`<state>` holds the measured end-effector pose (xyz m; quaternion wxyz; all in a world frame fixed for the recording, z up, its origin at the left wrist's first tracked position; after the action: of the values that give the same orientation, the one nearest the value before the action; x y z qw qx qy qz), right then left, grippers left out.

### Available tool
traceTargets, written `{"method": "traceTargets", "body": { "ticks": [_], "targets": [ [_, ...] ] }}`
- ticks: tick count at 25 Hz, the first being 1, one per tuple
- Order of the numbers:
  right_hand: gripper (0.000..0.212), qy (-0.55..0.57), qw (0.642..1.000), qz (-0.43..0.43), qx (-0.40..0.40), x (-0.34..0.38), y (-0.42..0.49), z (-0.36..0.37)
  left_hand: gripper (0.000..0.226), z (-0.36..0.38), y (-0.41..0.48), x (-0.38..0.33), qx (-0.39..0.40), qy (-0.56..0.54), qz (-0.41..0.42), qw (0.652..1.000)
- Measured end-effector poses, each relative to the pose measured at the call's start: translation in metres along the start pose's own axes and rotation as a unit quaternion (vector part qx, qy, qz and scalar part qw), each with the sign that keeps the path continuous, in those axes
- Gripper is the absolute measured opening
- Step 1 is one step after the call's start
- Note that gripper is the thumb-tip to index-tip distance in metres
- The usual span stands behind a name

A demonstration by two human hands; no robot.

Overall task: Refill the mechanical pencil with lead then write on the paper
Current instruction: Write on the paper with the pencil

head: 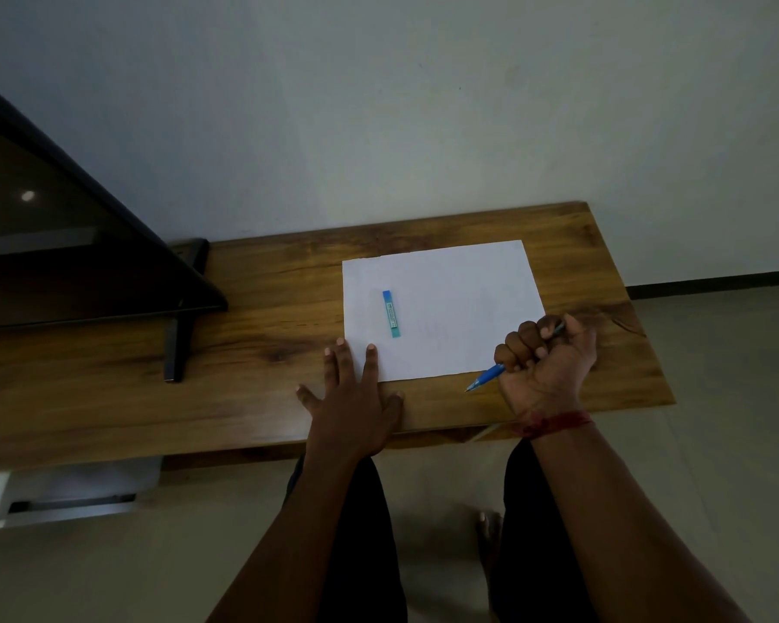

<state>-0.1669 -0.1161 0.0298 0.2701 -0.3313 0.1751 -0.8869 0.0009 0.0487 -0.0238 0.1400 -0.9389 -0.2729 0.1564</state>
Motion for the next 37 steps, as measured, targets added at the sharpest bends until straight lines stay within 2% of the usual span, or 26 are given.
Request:
{"method": "traceTargets", "body": {
  "ticks": [18,22,27,31,37],
  "targets": [
    [0.052,0.002,1.000,0.000,0.018,-0.003,-0.001,0.001,0.082,0.000,-0.002,-0.002,0.002,-0.002,-0.007,1.000],
    [0.033,0.014,1.000,-0.007,0.006,0.004,0.001,0.002,0.082,-0.001,-0.001,-0.003,0.007,-0.006,-0.005,1.000],
    [0.044,0.031,0.999,-0.007,0.011,0.005,0.006,-0.001,0.081,-0.004,-0.001,-0.004,0.010,-0.011,-0.007,1.000],
    [0.029,0.005,1.000,-0.016,-0.004,0.009,0.005,0.000,0.081,-0.005,0.000,-0.005,0.010,-0.009,-0.011,1.000],
    [0.046,0.016,1.000,-0.016,0.004,0.005,0.003,-0.002,0.080,-0.006,-0.001,-0.005,0.007,-0.010,-0.007,1.000]
  ]
}}
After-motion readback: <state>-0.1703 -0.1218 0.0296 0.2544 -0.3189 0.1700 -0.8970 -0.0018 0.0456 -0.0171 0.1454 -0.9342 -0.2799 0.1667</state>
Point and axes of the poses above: each hand's wrist, its own y-axis towards the middle knuckle, its own z-axis out of the palm, x = y × z, the point moved 3 cm from there along y, towards the middle knuckle, and after that the axes turned 4 degrees about z, right-handed, at the moved point
